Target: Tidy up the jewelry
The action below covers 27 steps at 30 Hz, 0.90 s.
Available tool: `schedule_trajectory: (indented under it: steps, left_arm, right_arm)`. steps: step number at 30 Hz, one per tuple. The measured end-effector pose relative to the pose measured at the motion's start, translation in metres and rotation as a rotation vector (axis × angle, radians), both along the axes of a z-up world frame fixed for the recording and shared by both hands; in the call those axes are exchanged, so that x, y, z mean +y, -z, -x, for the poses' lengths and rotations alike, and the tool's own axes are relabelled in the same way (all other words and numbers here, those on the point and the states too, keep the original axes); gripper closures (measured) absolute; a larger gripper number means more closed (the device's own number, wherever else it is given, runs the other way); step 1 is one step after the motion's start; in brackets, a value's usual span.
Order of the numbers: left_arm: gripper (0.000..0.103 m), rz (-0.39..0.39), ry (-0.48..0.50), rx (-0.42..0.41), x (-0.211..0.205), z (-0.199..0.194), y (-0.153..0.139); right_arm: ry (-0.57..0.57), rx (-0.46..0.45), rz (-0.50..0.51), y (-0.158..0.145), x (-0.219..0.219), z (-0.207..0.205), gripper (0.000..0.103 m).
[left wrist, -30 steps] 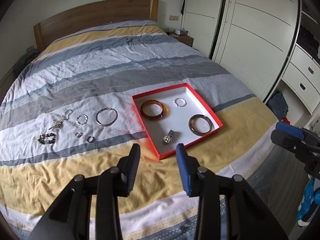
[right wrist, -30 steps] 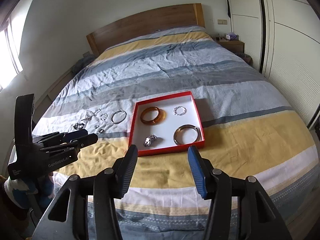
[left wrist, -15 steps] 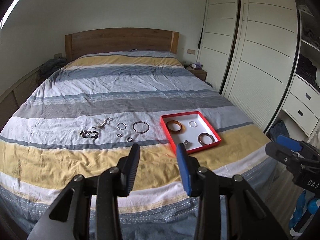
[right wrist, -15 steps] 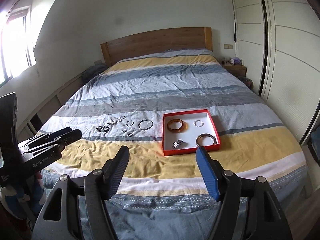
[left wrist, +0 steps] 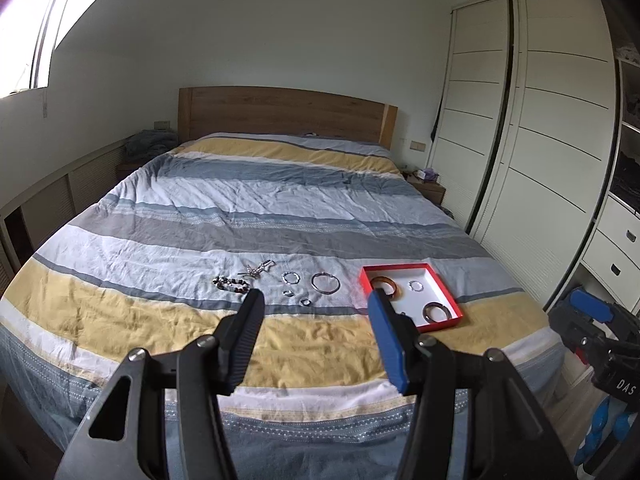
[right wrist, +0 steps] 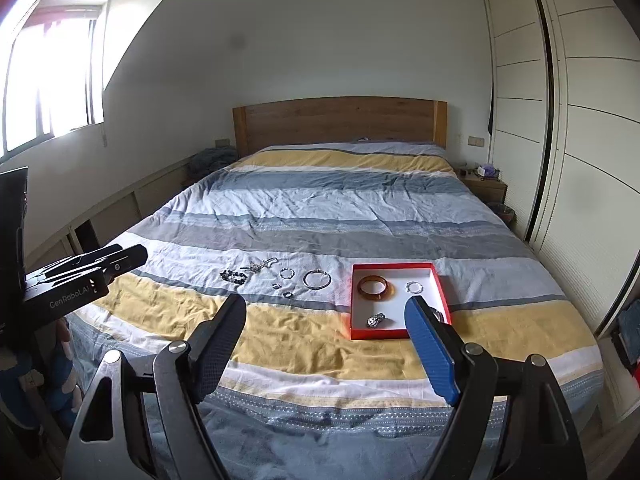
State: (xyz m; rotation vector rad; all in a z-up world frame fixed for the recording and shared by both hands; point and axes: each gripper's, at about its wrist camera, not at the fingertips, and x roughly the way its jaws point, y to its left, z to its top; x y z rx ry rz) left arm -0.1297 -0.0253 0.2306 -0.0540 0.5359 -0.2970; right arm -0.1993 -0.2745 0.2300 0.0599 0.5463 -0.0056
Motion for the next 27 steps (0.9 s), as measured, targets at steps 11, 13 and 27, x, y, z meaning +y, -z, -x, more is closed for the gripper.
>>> schedule_trajectory:
  steps: [11, 13, 27]
  left_arm:
    - [0.051, -0.020, -0.161, 0.023, 0.064, -0.012, 0.011]
    - [0.051, -0.041, -0.191, 0.025, 0.074, -0.014, 0.015]
    - [0.051, -0.079, -0.274, 0.169, 0.107, -0.077, 0.086]
  right_arm:
    - [0.002, -0.002, -0.071, 0.018, -0.023, -0.018, 0.024]
    - [-0.014, 0.004, -0.080, 0.023, -0.022, -0.025, 0.027]
    - [-0.167, 0.141, -0.070, 0.085, 0.010, -0.106, 0.044]
